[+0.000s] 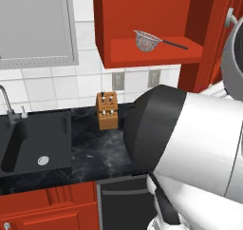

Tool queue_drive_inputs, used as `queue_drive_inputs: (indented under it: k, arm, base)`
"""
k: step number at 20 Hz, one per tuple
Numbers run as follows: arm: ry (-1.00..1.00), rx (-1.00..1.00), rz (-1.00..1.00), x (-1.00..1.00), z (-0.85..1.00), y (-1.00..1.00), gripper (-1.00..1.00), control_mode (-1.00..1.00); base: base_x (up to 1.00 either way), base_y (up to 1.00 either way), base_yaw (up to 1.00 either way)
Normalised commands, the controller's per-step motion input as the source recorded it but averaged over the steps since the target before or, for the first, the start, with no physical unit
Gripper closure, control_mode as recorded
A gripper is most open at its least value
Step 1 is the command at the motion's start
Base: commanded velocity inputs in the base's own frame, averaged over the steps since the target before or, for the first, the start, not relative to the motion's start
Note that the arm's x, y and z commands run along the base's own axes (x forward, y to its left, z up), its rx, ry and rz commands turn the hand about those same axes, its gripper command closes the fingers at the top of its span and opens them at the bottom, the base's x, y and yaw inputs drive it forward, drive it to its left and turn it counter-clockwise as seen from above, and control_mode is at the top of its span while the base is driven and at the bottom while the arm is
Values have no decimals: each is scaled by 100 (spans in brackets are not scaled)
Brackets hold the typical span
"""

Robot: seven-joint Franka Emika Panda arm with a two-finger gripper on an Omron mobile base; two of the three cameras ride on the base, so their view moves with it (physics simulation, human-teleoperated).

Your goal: Open the cabinet and setup a tea strainer by placing it in the bowl upright.

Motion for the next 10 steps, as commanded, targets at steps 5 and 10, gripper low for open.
queue_drive_inputs:
  k: [5, 10]
  arm:
    - [10, -26, -10, 3, -48, 95, -100, -100]
    - [5, -19, -1, 27, -53, 37, -100, -100]
  base:
    - [0, 0, 0]
    - [0, 0, 0]
